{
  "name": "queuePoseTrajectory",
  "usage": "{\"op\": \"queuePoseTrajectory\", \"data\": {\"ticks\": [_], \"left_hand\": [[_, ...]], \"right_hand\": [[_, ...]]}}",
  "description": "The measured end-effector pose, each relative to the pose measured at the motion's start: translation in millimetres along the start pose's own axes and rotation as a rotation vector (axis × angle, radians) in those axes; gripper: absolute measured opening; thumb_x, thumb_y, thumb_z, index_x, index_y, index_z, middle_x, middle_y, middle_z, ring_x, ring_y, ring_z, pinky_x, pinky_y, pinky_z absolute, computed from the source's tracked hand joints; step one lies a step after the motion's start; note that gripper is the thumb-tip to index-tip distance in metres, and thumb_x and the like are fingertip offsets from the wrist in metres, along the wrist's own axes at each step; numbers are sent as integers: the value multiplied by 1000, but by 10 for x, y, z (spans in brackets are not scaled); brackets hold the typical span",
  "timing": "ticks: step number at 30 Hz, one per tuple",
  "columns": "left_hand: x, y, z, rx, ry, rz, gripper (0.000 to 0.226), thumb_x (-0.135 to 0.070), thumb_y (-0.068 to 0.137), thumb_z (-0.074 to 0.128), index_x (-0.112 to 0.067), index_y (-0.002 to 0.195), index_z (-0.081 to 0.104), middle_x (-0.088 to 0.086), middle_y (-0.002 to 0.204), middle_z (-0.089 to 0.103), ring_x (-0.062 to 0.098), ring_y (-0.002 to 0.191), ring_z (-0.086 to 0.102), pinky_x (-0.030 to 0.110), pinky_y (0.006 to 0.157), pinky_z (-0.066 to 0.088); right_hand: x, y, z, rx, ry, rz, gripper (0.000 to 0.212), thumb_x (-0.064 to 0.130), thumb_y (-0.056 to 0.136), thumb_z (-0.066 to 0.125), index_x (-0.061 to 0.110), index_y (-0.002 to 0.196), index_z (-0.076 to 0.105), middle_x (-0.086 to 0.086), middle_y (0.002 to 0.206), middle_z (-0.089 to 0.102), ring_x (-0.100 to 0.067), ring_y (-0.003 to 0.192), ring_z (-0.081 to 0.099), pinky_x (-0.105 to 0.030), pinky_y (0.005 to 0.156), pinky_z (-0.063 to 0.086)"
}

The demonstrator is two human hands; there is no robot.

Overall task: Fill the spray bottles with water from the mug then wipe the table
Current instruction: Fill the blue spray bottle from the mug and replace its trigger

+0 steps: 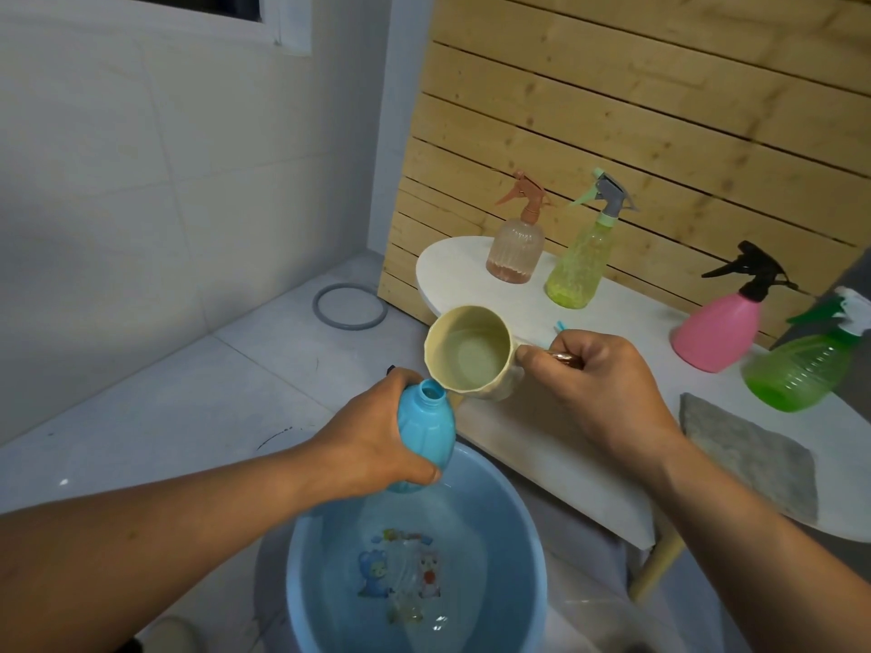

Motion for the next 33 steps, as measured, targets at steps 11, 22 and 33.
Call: {"op": "queuePoseTrajectory", "data": {"ticks": [11,22,33], "left_hand": [[-11,-15,23,13,3,14,91,-36,63,97,-44,130,35,-21,117,52,11,105,60,25,77,61],[-11,-25,21,13,1,9,92,-36,62,97,-44,130,35,-22,117,52,10,105,60,26,79,61],[-23,-59,22,17,-9,3,91,-34,63,97,-44,129,36,-21,116,53,8,103,60,22,75,59]], "right_hand": [[51,-19,0,-38,-49,-56,46,44,87,71,18,55,50,9,47,42,-11,50,36,-29,52,34],[94,-55,-13,-72,-84,-104,47,47,86,70,18,55,49,6,49,44,-14,53,40,-31,52,34],[108,-74,-13,-85,-107,-132,48,48,85,70,21,53,47,7,49,42,-15,53,39,-32,53,34]]}}
Point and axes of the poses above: each hand's wrist, its own y-axis towards the middle knuckle, its own z-axis out of the palm, x = y × z, the point moved 6 cm from there along y, towards the middle knuckle
